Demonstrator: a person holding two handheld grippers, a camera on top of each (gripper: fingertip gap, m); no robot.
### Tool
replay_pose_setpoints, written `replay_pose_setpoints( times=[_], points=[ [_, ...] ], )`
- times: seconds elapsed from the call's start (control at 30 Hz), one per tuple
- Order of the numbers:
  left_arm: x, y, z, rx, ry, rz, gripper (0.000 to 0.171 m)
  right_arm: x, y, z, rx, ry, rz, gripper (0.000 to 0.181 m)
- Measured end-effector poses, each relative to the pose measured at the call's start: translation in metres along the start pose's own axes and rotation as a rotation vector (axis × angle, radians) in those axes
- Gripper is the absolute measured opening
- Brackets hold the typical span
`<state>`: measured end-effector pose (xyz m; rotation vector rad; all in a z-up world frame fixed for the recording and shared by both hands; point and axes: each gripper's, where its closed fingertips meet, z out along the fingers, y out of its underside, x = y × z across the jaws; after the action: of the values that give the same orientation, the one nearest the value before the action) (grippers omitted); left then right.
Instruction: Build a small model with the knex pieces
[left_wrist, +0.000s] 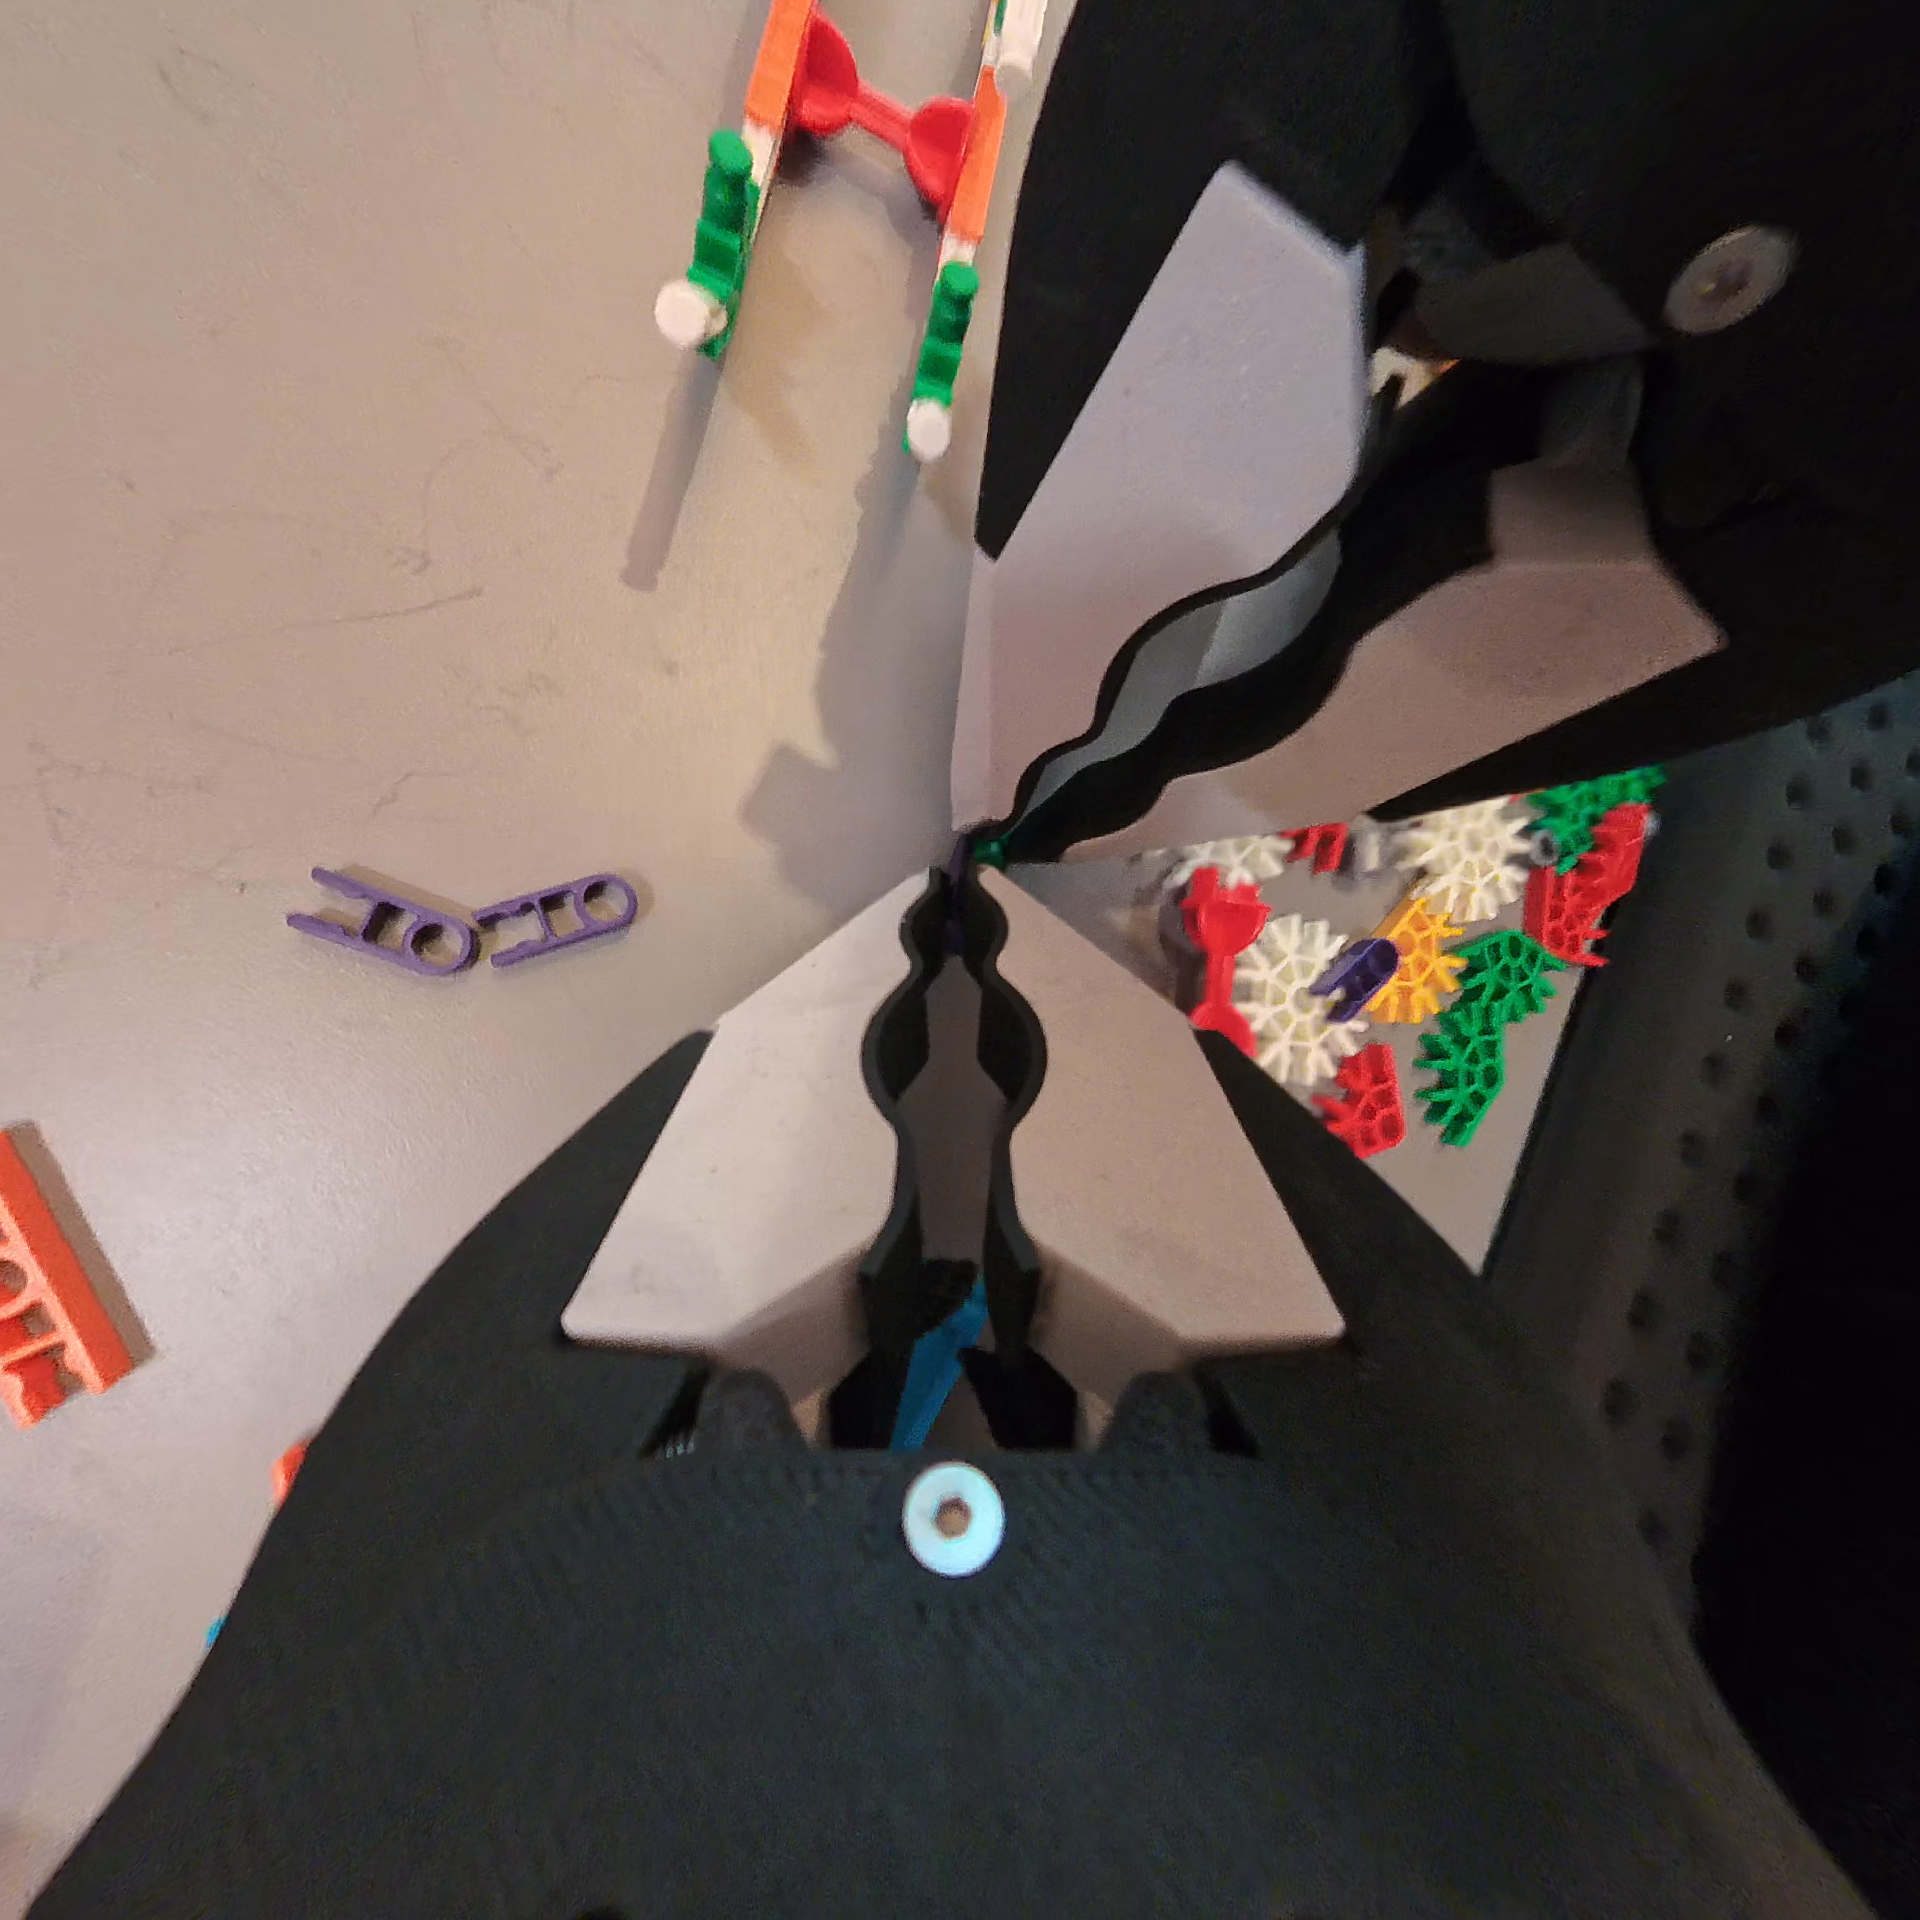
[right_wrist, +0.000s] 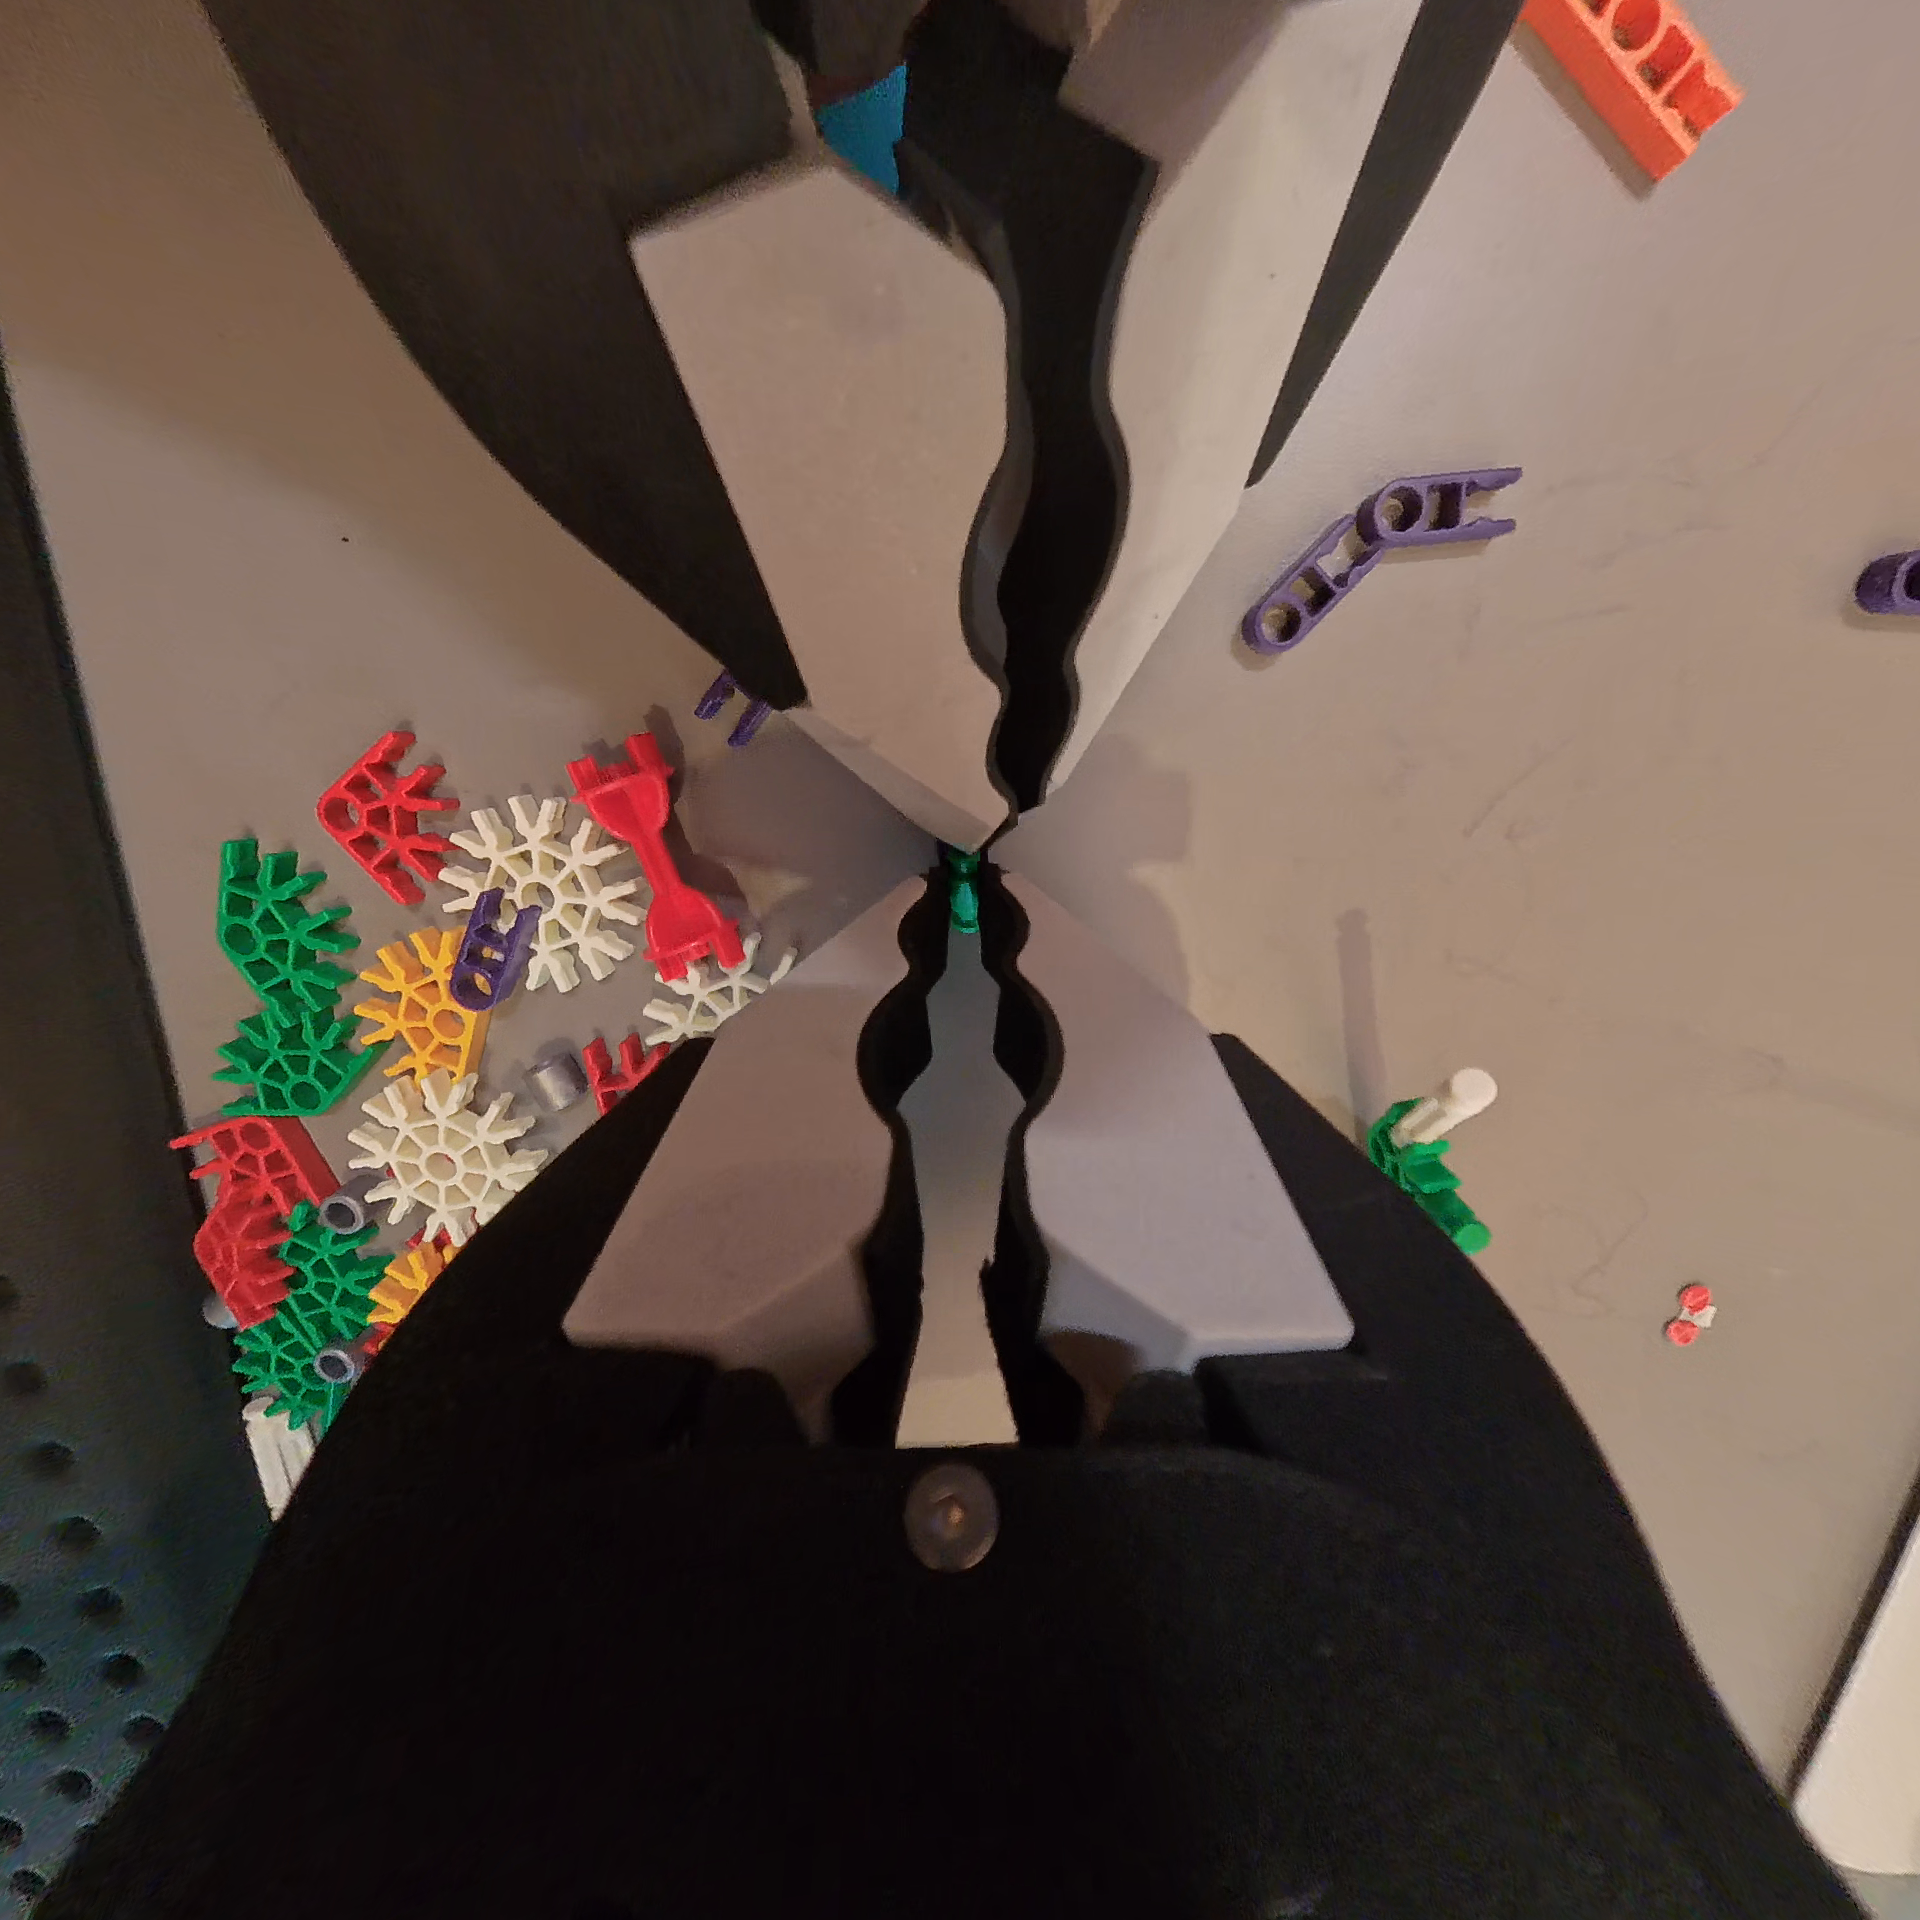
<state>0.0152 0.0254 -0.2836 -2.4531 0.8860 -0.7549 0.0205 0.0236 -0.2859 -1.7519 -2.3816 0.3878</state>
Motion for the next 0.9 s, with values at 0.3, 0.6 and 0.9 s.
replay_pose_setpoints(
  times=[0.3,0.6,0.9],
  points=[
    [-0.0004,0.0021,0.0000,0.060,0.001,-0.045,0.000,-0.0005,-0.0008,0.0026,-0.064,0.004,-0.026,0.004],
    [-0.0006,0.0033,-0.0010,0.093,-0.022,-0.047,0.000,-0.0010,-0.0016,0.0045,-0.079,0.032,-0.033,0.004],
    [-0.0018,0.0044,-0.0025,0.069,-0.026,-0.025,0.000,-0.0018,-0.0065,-0.0004,0.087,0.052,0.047,0.009]
  ],
)
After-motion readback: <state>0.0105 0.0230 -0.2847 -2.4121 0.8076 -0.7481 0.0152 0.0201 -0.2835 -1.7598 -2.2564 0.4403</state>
